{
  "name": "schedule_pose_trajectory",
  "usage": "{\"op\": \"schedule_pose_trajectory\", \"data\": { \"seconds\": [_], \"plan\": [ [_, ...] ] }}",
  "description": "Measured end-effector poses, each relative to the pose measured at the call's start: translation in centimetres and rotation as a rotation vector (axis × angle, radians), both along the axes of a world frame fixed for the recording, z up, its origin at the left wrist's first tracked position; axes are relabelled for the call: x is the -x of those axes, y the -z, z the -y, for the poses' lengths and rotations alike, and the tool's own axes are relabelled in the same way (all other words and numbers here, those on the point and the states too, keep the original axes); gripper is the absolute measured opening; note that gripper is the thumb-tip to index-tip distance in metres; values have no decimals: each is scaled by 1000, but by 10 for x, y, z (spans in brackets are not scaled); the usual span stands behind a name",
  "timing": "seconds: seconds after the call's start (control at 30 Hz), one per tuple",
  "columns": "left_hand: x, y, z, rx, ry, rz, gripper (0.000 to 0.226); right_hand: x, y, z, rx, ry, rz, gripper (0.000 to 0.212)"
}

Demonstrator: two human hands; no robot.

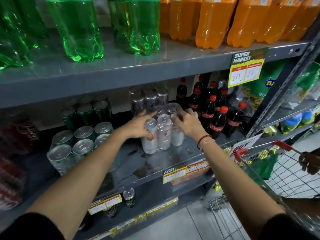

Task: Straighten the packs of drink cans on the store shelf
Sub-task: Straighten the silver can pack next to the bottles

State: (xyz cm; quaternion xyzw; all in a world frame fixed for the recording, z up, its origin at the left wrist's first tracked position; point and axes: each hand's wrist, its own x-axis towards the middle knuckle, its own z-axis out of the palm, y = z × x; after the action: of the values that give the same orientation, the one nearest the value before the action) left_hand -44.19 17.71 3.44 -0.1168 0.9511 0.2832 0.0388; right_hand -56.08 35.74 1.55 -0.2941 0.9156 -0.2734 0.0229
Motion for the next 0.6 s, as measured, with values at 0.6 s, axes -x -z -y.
{"op": "schedule_pose_trajectory", "data": {
  "seconds": [0.6],
  "plan": [
    [-2,22,-18,65,-157,-191,116,14,-12,0,-300,-394,-132,112]
  ]
}}
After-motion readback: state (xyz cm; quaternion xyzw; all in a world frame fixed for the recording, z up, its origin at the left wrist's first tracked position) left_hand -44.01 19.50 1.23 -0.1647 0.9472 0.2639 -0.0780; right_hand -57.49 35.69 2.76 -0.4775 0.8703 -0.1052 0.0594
